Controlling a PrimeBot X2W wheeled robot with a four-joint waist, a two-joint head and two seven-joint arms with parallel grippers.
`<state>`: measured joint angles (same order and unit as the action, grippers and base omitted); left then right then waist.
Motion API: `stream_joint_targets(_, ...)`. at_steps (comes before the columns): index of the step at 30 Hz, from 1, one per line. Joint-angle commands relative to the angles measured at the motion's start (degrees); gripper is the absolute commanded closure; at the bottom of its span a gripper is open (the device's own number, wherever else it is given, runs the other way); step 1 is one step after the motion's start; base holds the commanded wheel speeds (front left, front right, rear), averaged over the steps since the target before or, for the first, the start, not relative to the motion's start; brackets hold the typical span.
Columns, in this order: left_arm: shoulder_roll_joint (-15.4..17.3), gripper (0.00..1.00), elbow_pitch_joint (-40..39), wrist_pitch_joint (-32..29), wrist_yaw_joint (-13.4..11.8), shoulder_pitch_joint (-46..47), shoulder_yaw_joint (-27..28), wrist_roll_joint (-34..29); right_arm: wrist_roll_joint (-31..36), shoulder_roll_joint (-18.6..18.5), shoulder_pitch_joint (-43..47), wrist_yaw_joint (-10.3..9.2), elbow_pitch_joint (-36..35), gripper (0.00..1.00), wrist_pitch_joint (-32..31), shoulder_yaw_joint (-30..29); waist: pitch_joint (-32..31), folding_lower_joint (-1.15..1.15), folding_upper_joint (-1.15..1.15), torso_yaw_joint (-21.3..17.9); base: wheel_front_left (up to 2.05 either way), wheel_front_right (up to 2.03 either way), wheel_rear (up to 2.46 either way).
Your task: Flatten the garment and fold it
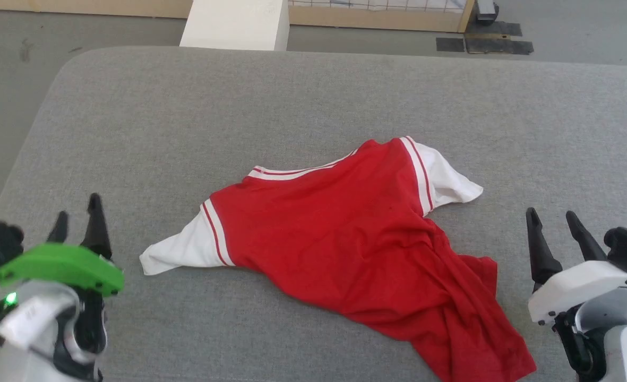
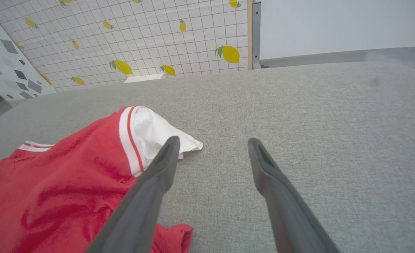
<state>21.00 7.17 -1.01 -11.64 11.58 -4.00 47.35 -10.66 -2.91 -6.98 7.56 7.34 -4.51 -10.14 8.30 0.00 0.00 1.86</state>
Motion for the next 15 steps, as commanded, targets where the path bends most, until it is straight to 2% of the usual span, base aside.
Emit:
stream_joint_targets(1, -0.1, 0.00, -0.8, 4.0, 0.6, -2.5, 0.0, -2.1, -0.3, 0.0, 0.8, -0.08, 0.2, 0.00, 0.4, -0.2, -0.3, 0.00, 0.00, -0.3, 0.00, 0.00, 0.00)
stream_joint_targets(4, -0.9, 0.00, -1.6, 10.4, 0.7, -5.8, -0.9, -5.7, -0.4, 0.0, 1.2, -0.08, 0.2, 0.00, 0.5, -0.6, -0.3, 0.00, 0.00, -0.1, 0.00, 0.00, 0.00)
stream_joint_targets(6, -1.3, 0.00, -1.6, 12.5, 0.5, -7.2, -1.8, -7.6, -0.3, 0.0, 1.4, -0.08, 0.2, 0.00, 0.2, -1.0, -0.1, 0.00, 0.00, 0.1, 0.00, 0.00, 0.00)
stream_joint_targets(10, -2.2, 0.00, -1.7, 14.0, 0.5, -8.1, -3.4, -9.9, 0.5, 0.0, 0.7, -0.08, -0.1, 0.00, -1.2, -1.3, 0.7, 0.00, 0.00, 0.5, 0.00, 0.00, 0.00)
stream_joint_targets(15, -2.8, 0.00, -1.7, 14.6, 0.5, -7.0, -4.6, -11.5, 1.5, -1.0, -4.3, -0.08, 0.0, 0.00, -8.1, 0.0, 3.0, 0.00, 0.00, 0.8, 0.00, 0.00, 0.00)
